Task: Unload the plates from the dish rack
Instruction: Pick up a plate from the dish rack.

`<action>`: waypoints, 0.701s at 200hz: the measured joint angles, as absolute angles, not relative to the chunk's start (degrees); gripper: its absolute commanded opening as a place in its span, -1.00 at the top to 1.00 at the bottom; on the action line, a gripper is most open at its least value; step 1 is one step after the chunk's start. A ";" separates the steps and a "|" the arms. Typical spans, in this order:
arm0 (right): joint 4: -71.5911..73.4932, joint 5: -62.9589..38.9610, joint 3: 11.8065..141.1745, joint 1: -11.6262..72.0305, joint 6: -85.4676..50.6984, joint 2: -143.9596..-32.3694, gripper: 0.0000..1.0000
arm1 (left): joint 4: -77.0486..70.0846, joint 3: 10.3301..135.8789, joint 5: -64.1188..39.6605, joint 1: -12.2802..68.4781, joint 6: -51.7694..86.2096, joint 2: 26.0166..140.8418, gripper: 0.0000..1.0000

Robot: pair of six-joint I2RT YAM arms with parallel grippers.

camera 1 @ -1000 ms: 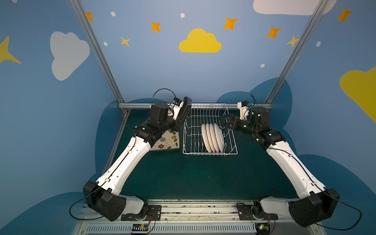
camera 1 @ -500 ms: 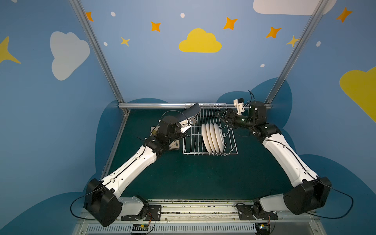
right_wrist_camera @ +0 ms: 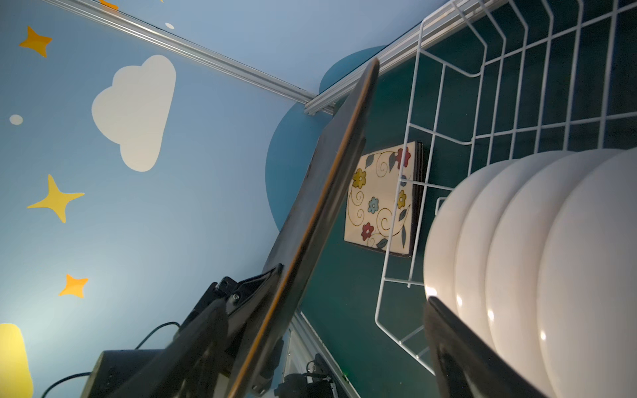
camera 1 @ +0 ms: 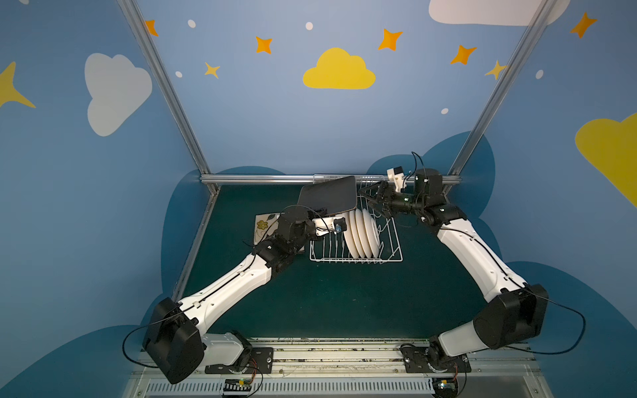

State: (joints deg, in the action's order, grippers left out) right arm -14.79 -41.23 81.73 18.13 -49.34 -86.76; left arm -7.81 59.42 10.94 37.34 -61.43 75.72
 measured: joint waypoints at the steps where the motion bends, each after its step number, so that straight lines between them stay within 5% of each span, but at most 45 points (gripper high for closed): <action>1: -14.79 -41.36 81.76 18.13 -49.34 -86.87 -0.69 | -7.84 59.35 10.94 37.39 -61.54 75.70 0.94; 140: -17.12 -41.82 82.17 20.47 -51.35 -90.28 -0.15 | -11.79 56.21 9.82 40.77 -67.37 75.66 0.94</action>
State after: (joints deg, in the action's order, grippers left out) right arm -17.12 -41.82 82.17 20.47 -51.35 -90.28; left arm -11.79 56.21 9.82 40.77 -67.37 75.66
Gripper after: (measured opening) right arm 0.604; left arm 0.129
